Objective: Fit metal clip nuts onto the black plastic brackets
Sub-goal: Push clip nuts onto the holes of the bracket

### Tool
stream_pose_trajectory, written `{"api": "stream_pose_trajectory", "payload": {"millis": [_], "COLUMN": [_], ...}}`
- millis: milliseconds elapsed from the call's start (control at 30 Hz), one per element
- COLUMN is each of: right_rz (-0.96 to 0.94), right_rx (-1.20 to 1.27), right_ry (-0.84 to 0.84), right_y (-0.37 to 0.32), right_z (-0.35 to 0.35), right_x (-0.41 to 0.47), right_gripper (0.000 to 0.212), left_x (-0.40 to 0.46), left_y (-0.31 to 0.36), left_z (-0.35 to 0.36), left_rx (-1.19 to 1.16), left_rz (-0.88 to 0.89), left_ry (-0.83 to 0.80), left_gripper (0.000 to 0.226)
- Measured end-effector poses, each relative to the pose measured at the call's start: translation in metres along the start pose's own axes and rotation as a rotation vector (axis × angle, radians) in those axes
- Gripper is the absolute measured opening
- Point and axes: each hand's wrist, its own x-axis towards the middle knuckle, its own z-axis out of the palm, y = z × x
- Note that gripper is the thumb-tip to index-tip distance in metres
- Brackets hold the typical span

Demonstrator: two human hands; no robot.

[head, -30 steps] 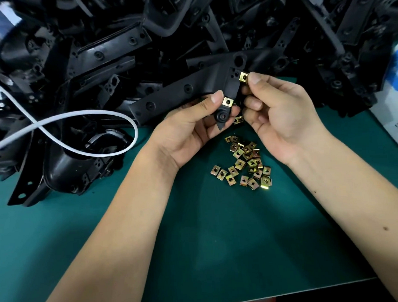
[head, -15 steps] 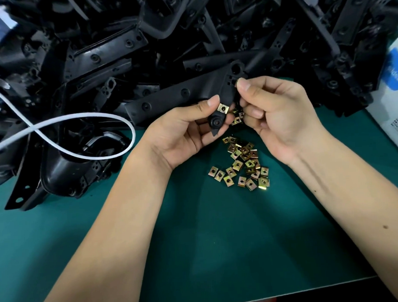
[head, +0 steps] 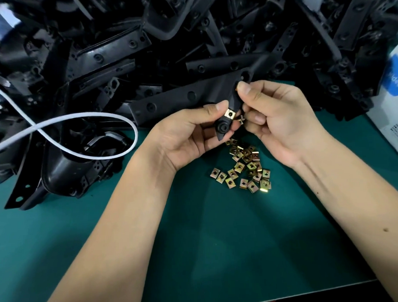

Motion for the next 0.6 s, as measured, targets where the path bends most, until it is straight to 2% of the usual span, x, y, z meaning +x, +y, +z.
{"api": "stream_pose_trajectory", "payload": {"millis": [167, 233, 333, 500, 600], "right_rz": [-0.068, -0.074, -0.097, -0.182, -0.182], "right_rx": [-0.198, -0.273, -0.268, -0.295, -0.36], "right_ry": [0.107, 0.07, 0.018, 0.068, 0.127], "right_y": [-0.0009, 0.001, 0.0014, 0.0, 0.0001], "right_z": [0.0079, 0.0063, 0.0052, 0.0013, -0.0001], "right_x": [0.0019, 0.0012, 0.0001, 0.0014, 0.0019], "right_gripper": [0.063, 0.062, 0.056, 0.054, 0.061], "left_x": [0.0055, 0.0066, 0.0064, 0.0045, 0.0055], "left_y": [-0.0024, -0.0017, -0.0019, -0.003, -0.0053], "left_z": [-0.0003, -0.0029, -0.0029, -0.0022, -0.001], "left_rx": [-0.118, -0.132, 0.041, 0.109, 0.143], "left_rz": [0.084, 0.105, 0.147, 0.185, 0.226], "left_ry": [0.061, 0.083, 0.097, 0.036, 0.097], "left_gripper": [0.019, 0.017, 0.017, 0.011, 0.022]}}
